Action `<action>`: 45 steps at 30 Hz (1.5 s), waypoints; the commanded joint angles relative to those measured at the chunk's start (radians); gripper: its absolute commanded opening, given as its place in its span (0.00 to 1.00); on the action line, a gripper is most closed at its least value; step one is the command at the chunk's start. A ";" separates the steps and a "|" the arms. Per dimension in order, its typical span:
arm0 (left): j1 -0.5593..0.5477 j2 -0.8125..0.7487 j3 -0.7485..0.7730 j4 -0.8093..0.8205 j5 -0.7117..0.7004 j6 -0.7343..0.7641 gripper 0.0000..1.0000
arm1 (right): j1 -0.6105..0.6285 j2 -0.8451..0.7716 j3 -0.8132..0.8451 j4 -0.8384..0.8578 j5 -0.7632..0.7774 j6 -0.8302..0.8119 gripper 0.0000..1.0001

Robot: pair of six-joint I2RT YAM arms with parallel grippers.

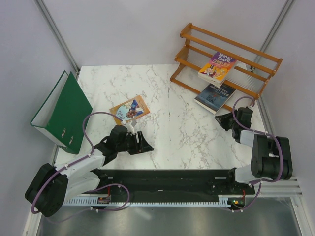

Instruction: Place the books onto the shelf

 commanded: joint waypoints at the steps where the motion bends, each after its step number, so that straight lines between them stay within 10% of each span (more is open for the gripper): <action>1: 0.002 0.009 -0.003 0.053 0.016 -0.017 0.67 | 0.003 0.036 -0.011 0.091 -0.023 0.011 0.11; 45: 0.002 0.023 0.000 0.056 0.030 -0.014 0.67 | -0.001 0.295 0.190 0.209 -0.014 0.123 0.17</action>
